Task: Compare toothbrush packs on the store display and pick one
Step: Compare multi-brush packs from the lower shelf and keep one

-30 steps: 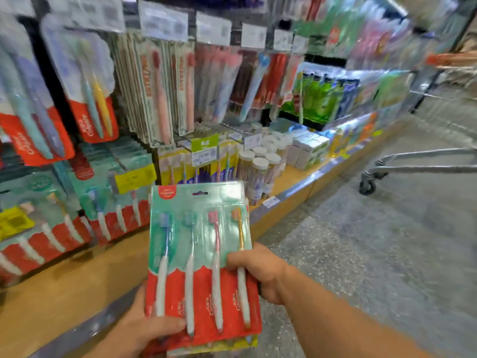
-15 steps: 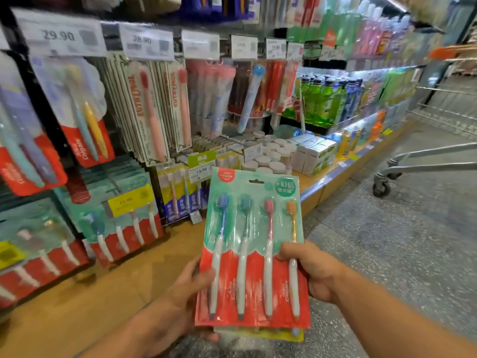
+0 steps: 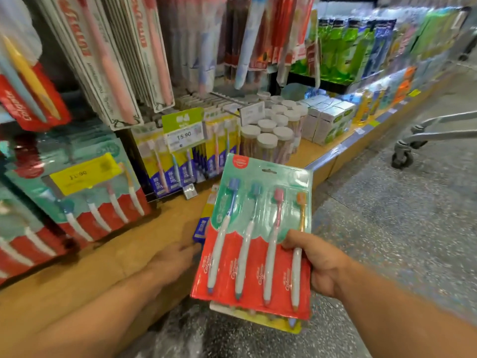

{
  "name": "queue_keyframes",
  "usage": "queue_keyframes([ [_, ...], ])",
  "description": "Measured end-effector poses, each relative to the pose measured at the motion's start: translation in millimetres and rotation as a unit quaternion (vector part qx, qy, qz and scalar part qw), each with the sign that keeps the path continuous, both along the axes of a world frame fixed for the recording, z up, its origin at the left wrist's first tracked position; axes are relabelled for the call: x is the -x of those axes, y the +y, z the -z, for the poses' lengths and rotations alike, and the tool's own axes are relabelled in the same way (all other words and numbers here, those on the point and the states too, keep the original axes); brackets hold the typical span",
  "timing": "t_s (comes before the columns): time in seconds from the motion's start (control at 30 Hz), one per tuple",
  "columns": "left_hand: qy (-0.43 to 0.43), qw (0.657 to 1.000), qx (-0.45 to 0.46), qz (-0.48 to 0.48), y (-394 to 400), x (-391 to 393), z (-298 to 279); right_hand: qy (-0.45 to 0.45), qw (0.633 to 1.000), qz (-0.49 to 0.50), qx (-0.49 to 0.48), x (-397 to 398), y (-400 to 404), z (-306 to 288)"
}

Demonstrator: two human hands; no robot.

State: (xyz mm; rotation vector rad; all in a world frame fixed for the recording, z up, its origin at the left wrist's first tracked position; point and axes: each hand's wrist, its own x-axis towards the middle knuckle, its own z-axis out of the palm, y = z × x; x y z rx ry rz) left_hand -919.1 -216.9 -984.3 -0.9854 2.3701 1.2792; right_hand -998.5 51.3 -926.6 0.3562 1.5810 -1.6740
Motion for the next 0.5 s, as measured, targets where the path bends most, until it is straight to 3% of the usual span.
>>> queue_keyframes([
  [0.17, -0.004, 0.999, 0.032, -0.032, -12, 48, 24, -0.035, 0.999, 0.013, -0.007, 23, 10, 20],
  [0.3, -0.019, 0.991, 0.134, -0.015, -15, 91, 37, -0.061, 0.997, 0.044, -0.013, 43, 17, 36],
  [0.5, 0.002, 0.993, 0.091, -0.074, -5, 124, 54, -0.085, 0.994, 0.070, 0.009, 63, 13, 53],
])
